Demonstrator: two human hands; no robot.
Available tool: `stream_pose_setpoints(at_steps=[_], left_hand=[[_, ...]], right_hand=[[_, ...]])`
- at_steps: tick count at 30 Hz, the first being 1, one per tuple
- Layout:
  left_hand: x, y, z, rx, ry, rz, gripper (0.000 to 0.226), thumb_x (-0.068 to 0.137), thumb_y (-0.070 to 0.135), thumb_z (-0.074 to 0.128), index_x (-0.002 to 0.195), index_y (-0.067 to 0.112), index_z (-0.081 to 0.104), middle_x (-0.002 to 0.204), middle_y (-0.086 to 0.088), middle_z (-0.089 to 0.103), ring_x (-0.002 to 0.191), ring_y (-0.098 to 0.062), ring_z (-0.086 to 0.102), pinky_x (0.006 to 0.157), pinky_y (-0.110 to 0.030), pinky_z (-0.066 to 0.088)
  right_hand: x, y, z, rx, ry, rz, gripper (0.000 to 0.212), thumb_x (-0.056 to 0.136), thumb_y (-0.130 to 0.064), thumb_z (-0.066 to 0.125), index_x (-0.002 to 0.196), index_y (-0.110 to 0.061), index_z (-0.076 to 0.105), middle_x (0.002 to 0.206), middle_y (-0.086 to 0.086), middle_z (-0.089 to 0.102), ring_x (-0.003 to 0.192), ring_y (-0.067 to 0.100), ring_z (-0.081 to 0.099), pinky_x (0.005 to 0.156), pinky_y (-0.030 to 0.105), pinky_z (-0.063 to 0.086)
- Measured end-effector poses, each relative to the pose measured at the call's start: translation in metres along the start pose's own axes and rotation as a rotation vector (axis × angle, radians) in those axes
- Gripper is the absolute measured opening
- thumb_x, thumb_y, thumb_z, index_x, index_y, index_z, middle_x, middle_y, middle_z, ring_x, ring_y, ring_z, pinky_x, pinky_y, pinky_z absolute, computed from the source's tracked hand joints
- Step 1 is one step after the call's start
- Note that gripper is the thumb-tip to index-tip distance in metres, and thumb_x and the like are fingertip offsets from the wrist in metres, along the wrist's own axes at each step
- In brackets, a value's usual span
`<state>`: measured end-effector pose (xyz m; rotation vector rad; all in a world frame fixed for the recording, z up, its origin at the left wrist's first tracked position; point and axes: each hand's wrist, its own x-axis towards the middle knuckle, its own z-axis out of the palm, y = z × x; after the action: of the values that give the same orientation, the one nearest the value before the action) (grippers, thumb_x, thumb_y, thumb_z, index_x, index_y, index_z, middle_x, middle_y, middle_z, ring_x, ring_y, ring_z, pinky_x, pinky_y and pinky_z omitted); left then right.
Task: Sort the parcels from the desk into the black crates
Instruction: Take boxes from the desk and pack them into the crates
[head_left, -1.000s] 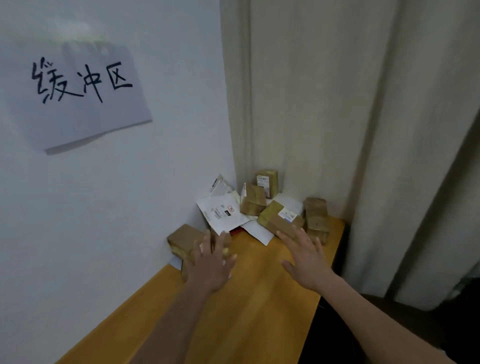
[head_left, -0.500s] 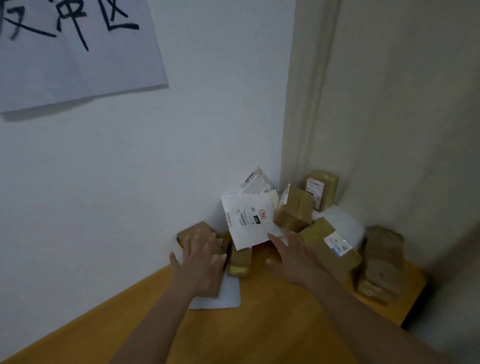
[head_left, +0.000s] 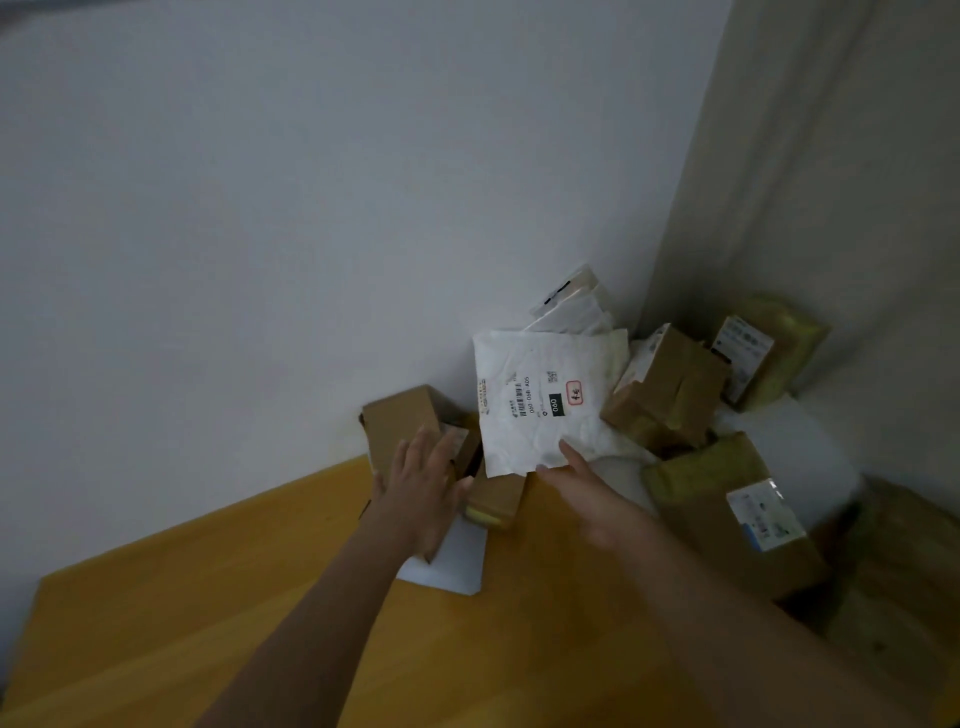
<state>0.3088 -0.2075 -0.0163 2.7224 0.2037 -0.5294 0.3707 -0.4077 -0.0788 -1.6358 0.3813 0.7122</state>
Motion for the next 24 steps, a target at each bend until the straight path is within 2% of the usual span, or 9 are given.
stream_pose_setpoints(at_steps=[2,3,5,7,11,15,17,20,24], left_hand=[[0.003,-0.001,0.002,-0.005,-0.003,-0.013,0.063,0.102,0.051,0.029,0.156,0.034,0.0,0.164,0.001,-0.015,0.151,-0.023,-0.014,0.12,-0.055,0.003],[0.005,-0.003,0.002,-0.014,0.0,-0.019,0.063,0.102,0.051,0.03,0.156,0.034,0.001,0.164,0.001,-0.013,0.151,-0.023,-0.013,0.12,-0.055,0.003],[0.006,-0.005,0.0,-0.033,0.014,-0.026,0.064,0.102,0.051,0.032,0.156,0.034,0.002,0.164,0.0,-0.011,0.151,-0.024,-0.011,0.12,-0.054,0.004],[0.004,-0.009,-0.007,-0.047,0.03,-0.033,0.065,0.102,0.051,0.033,0.156,0.033,0.001,0.164,-0.002,-0.01,0.151,-0.024,-0.009,0.12,-0.055,0.006],[0.0,-0.016,-0.028,-0.116,0.051,-0.066,0.067,0.101,0.051,0.034,0.157,0.03,0.002,0.164,-0.007,-0.007,0.151,-0.028,-0.004,0.12,-0.053,0.009],[-0.01,-0.016,-0.062,-0.386,0.091,-0.094,0.068,0.101,0.049,0.036,0.156,0.018,0.011,0.163,-0.011,0.008,0.149,-0.031,0.011,0.119,-0.045,0.019],[-0.02,-0.014,-0.08,-0.506,0.107,-0.113,0.069,0.101,0.052,0.035,0.157,0.02,0.013,0.162,-0.012,0.009,0.147,-0.033,0.02,0.115,-0.043,0.025],[-0.036,-0.012,-0.101,-0.538,0.144,-0.077,0.069,0.1,0.054,0.034,0.157,0.021,0.013,0.162,-0.013,0.007,0.145,-0.035,0.023,0.113,-0.046,0.028],[-0.056,-0.009,-0.116,-0.626,0.176,-0.05,0.068,0.101,0.052,0.036,0.157,0.02,0.015,0.162,-0.013,0.009,0.144,-0.035,0.027,0.111,-0.046,0.031]], right_hand=[[0.013,-0.001,0.002,0.281,-0.024,0.099,0.065,0.097,-0.028,0.06,0.152,-0.042,0.027,0.156,0.002,0.031,0.137,0.028,0.038,0.11,0.048,0.037],[0.019,-0.001,0.004,0.463,-0.047,0.145,0.062,0.096,-0.024,0.061,0.15,-0.04,0.033,0.151,0.004,0.041,0.13,0.028,0.046,0.107,0.05,0.041],[0.022,-0.005,0.004,0.788,-0.09,0.2,0.048,0.094,-0.016,0.063,0.141,-0.025,0.053,0.128,0.009,0.064,0.109,0.027,0.063,0.092,0.047,0.052],[0.02,-0.01,0.004,0.899,-0.061,0.197,0.037,0.092,-0.012,0.064,0.129,-0.012,0.063,0.113,0.012,0.071,0.101,0.028,0.068,0.082,0.042,0.055],[-0.001,-0.024,0.002,0.76,0.046,0.202,0.02,0.092,-0.008,0.067,0.112,-0.005,0.064,0.1,0.012,0.069,0.09,0.024,0.065,0.076,0.039,0.053],[-0.021,-0.04,0.003,0.677,0.124,0.127,0.033,0.084,0.003,0.071,0.115,0.001,0.06,0.121,0.021,0.065,0.113,0.031,0.063,0.101,0.044,0.05],[-0.036,-0.053,0.005,0.616,0.163,0.108,0.03,0.085,0.008,0.068,0.113,0.003,0.059,0.124,0.022,0.062,0.115,0.031,0.061,0.106,0.045,0.046],[-0.061,-0.074,0.012,0.493,0.172,0.083,0.032,0.09,0.014,0.053,0.119,0.003,0.06,0.123,0.018,0.051,0.121,0.033,0.052,0.107,0.043,0.043],[-0.1,-0.094,0.019,0.404,0.171,-0.048,0.031,0.087,0.02,0.042,0.085,-0.004,0.062,0.128,0.024,0.054,0.116,0.04,0.052,0.096,0.046,0.051]])
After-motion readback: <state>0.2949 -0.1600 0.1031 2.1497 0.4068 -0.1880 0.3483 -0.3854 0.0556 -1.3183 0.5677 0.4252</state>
